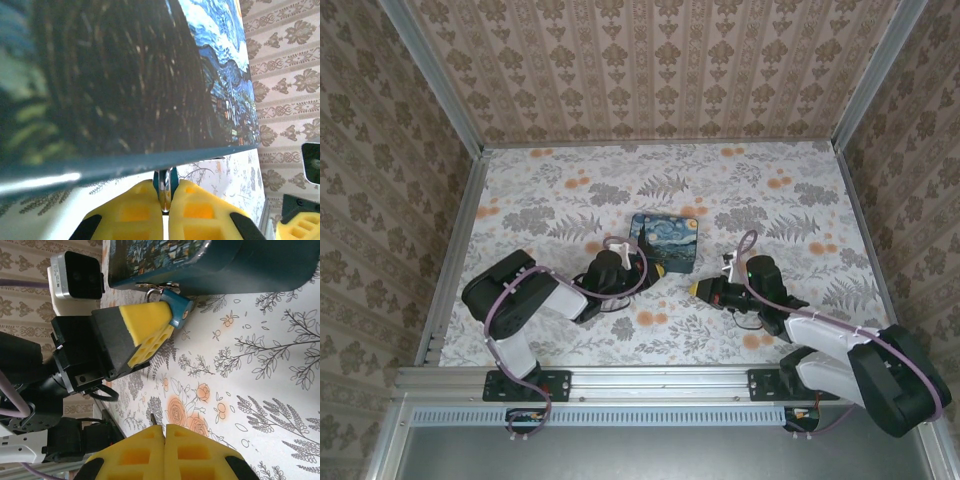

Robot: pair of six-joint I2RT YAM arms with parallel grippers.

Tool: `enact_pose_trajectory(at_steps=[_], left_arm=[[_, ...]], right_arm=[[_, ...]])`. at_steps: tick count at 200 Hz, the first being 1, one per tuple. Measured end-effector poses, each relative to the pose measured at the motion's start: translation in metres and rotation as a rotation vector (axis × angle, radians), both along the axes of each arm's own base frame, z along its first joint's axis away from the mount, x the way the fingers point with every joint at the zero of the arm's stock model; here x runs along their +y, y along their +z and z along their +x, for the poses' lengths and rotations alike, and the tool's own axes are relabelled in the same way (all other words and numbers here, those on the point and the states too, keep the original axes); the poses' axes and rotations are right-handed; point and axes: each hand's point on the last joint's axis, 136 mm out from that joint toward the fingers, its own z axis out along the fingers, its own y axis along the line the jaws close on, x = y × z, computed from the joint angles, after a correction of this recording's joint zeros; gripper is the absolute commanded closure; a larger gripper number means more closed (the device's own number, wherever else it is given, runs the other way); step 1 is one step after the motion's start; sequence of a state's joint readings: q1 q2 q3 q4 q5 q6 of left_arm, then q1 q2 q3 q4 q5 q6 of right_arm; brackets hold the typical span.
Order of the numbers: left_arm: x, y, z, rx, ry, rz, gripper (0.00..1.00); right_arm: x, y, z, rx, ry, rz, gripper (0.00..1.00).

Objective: Unlock a padlock with a key

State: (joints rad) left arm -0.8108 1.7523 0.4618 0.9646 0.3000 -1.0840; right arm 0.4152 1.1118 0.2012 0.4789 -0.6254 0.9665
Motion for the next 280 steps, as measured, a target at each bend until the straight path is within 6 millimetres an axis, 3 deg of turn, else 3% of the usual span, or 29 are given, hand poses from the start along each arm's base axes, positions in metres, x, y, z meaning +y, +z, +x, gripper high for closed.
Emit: enact_pose_trajectory(at_steps=[61,171,241,280], left_arm=[[-0.003,0.005,-0.002,0.058,0.009,-0.049,1.0],[-0.008,0.027,0.004,0.108,0.08,-0.194,1.0],[-0.013,0.022,0.001,0.133,0.089,-0.217,1.0],[-0.013,0.022,0.0,0.134,0.091,-0.218,1.0]], right_arm=[[-0.006,0.0,0.009,0.021,-0.103,0.04,1.0],[0.0,-0.01,0.031,0.101,-0.255,0.098,1.0],[0.007,-0.008,0.044,0.105,-0.298,0.114,1.0],[0.009,-0.016,0.048,0.117,-0.309,0.097,1.0]])
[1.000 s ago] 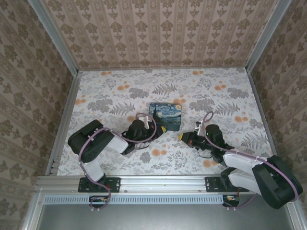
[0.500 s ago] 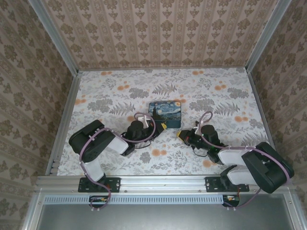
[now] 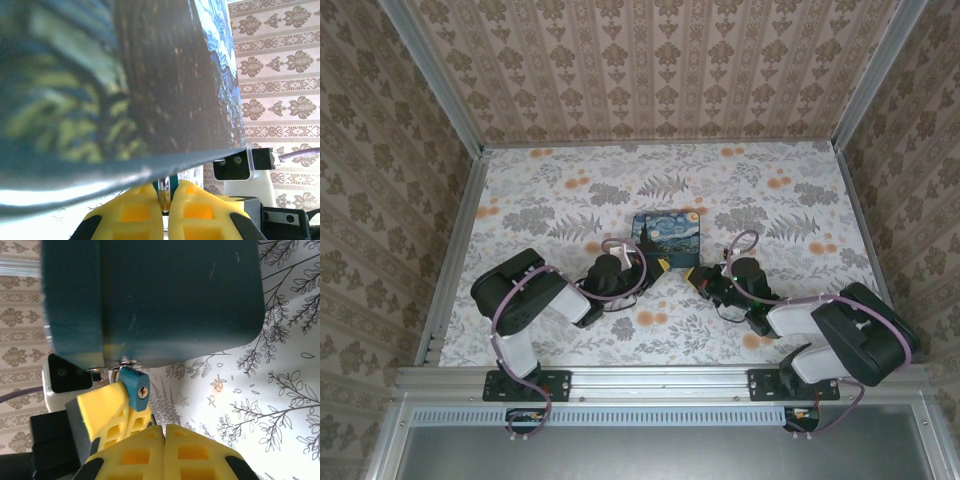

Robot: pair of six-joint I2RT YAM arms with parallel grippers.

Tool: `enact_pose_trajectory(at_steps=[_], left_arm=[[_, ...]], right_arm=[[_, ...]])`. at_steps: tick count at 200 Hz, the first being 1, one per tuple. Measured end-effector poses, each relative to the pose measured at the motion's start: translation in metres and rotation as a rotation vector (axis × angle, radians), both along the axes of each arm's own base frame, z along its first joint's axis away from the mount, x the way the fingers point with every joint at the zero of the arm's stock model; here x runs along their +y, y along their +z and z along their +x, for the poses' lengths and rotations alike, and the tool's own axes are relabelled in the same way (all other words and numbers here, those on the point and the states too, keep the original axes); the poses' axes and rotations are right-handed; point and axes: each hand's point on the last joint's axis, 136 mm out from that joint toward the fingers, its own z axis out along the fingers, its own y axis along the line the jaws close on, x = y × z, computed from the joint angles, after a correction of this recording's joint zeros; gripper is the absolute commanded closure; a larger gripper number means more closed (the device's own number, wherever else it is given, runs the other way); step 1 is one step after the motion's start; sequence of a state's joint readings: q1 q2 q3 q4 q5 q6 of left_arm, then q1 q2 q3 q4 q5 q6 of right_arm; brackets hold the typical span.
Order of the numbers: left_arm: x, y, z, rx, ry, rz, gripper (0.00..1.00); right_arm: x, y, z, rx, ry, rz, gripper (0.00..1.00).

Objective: Unlock a padlock with a key

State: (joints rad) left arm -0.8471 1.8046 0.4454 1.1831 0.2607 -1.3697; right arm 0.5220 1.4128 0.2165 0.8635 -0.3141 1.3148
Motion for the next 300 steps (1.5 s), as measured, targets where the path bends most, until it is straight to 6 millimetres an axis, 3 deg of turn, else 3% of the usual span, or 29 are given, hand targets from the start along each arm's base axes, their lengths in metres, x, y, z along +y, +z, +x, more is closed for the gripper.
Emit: enact_pose_trajectory(at_steps=[28,91,300], left_arm=[[-0.001,0.0,-0.001,0.0,-0.001,0.0,1.0],[0.0,-0.001,-0.002,0.002,-0.001,0.003,1.0],[0.004,-0.004,0.0,0.001,0.021,0.011,1.0]], right_arm=[[0.001,-0.01,0.002,0.026,-0.002,-0.013,1.0],[0.006,-0.013,0.01,0.031,-0.009,0.002,1.0],[0.018,-0.001,0.014,-0.003,0.003,0.017,1.0]])
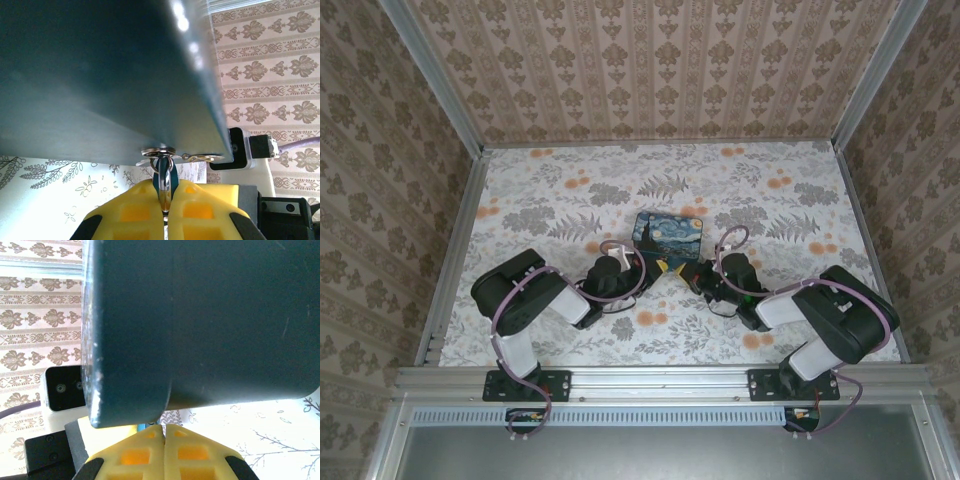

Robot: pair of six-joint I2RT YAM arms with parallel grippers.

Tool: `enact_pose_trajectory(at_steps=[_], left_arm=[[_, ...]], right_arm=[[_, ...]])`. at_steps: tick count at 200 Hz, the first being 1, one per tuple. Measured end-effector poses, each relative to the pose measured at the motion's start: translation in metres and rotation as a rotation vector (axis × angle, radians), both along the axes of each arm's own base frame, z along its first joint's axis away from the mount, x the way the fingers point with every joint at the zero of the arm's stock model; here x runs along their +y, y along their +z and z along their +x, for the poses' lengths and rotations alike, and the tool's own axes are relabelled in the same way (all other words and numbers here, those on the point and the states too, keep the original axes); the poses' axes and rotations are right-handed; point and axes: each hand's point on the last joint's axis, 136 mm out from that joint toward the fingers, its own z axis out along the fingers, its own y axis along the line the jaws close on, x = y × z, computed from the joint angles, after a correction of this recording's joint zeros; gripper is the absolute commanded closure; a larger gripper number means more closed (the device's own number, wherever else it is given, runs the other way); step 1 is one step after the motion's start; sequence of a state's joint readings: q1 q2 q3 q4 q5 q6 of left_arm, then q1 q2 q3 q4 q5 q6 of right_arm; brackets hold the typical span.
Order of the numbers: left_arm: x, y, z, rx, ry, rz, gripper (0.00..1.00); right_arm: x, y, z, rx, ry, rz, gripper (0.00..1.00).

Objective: Unlock a padlock with a key

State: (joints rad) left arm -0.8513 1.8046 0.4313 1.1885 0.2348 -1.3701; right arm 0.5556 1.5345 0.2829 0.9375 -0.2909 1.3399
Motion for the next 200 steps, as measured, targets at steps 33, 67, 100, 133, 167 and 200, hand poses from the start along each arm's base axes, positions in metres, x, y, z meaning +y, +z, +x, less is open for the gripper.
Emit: enact_pose_trajectory(at_steps=[33,67,100,133,167,200], left_arm=[[0.0,0.0,0.0,0.0,0.001,0.001,1.0],[0.0,0.0,0.0,0.0,0.004,-0.001,1.0],[0.001,0.001,0.001,0.02,0.014,-0.013,1.0],[0.003,0.001,0.002,0.044,0.034,-0.027,1.0],[0.009,0.01,0.007,0.05,0.074,-0.051,1.0],[0.012,0.014,0.01,0.054,0.094,-0.065,1.0]], right_arm=[[0.001,0.0,0.0,-0.002,0.002,-0.002,1.0],[0.002,0.001,0.0,-0.004,0.002,0.0,1.0],[0.003,0.0,0.001,-0.007,0.003,0.001,1.0],[0.005,0.0,0.003,-0.022,0.017,0.016,1.0],[0.011,0.008,0.011,-0.056,0.054,0.064,1.0],[0.015,0.011,0.014,-0.077,0.082,0.096,1.0]])
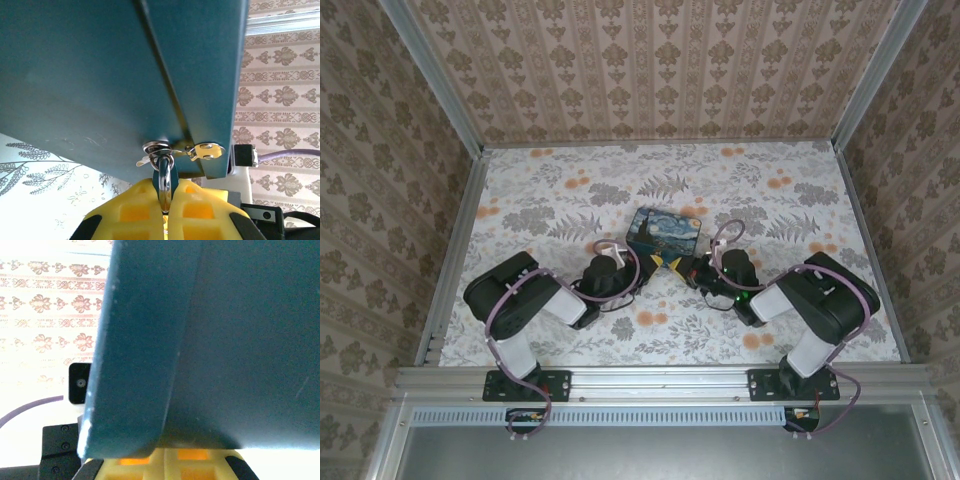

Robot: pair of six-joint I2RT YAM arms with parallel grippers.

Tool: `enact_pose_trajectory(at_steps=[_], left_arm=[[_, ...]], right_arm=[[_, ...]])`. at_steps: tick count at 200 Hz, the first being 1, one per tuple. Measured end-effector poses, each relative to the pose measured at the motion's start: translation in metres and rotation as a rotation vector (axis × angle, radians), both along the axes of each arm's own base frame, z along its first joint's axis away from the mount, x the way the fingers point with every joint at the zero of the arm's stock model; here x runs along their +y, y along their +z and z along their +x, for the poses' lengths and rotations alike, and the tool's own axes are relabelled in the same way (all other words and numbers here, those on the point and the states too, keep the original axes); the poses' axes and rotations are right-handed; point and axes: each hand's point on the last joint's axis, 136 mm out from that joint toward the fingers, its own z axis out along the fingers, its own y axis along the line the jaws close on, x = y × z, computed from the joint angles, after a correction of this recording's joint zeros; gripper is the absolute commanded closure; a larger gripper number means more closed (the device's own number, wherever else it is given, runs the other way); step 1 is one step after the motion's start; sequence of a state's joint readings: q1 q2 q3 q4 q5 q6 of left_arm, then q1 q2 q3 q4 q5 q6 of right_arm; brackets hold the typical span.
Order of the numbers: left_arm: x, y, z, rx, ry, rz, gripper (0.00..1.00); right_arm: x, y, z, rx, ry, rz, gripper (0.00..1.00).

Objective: Unlock a padlock with a key

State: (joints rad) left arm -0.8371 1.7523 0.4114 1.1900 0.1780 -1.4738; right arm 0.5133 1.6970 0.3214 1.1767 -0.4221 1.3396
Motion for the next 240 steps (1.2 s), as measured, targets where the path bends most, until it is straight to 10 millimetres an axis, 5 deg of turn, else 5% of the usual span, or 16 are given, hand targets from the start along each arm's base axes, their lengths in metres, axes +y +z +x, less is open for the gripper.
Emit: enact_pose_trajectory(at_steps=[240], left_arm=[[0.0,0.008,-0.011,0.03,-0.076,-0.058,1.0]], right_arm=[[-0.004,0.011,-0.008,-0.088,0.212,-0.012,1.0]])
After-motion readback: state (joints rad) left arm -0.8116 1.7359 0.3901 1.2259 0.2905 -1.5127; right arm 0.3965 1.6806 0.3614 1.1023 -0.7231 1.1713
